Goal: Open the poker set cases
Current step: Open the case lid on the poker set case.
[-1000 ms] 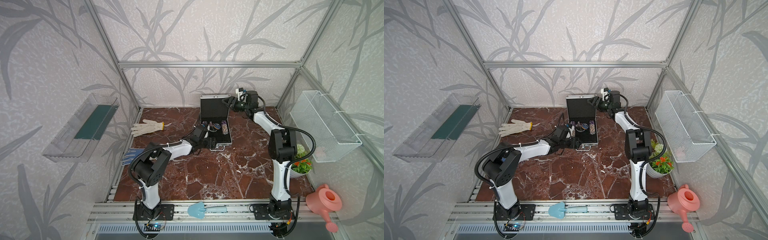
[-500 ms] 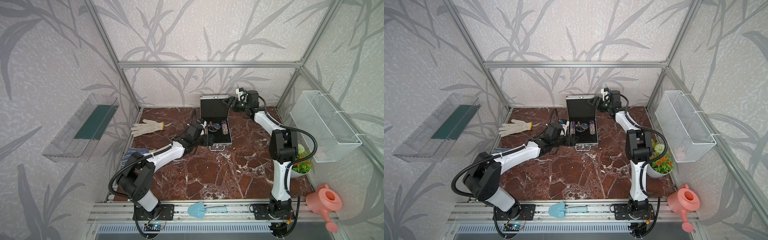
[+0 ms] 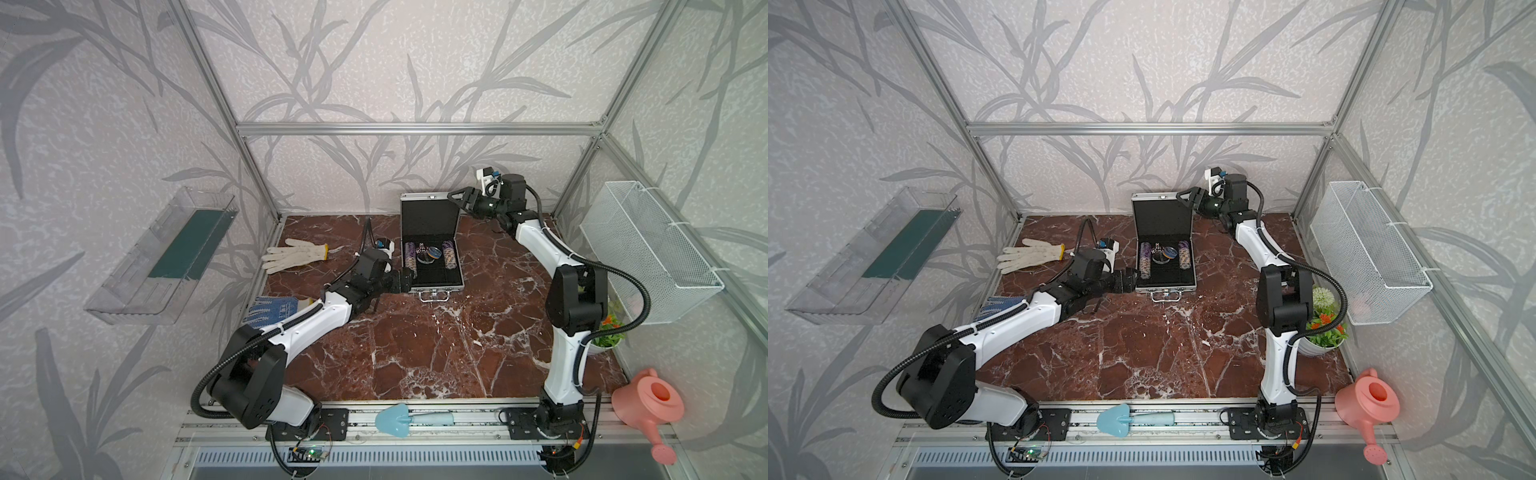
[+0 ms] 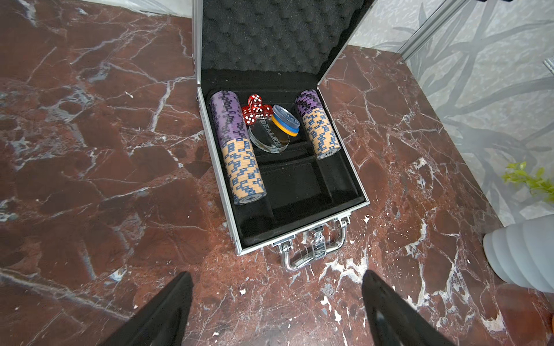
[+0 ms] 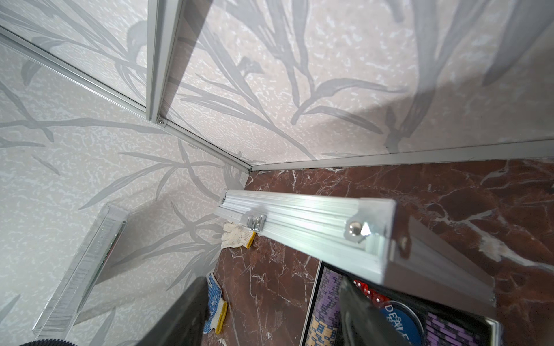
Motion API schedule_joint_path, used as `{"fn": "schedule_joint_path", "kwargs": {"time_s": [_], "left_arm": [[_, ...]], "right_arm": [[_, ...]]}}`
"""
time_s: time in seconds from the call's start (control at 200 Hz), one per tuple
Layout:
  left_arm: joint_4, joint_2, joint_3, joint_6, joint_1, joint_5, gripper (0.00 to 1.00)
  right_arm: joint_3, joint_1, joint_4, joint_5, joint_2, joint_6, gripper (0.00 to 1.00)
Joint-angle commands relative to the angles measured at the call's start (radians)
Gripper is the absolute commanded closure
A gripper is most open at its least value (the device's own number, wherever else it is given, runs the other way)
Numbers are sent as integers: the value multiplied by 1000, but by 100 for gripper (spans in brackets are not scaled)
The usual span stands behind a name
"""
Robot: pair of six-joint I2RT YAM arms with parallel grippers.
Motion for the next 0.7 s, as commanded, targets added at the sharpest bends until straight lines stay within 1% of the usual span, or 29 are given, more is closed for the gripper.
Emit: {"fn": "schedule_joint_path", "kwargs": {"time_s": [0.0,0.125,0.225,0.395,0.605,0.695], "left_arm": [[-17,-42,-20,-1,8,-24,11],[-25,-60,-34,1,14,-31,11],[-34,-71,-39,1,17,-61,11],[-39,-86,-40,12,30,-77,11],[-40,-131,-67,14,69,-97,11],[-39,-156,-86,15,86,-123,11]], "right_arm": [[52,-2,-4,-25,23,0,31],[5,0,17,-24,-14,4,31],[-61,0,39,-26,-63,4,31],[-169,0,63,-28,-147,-5,31],[-250,0,45,-26,-225,-31,31],[-299,0,45,-20,-267,-38,31]]}}
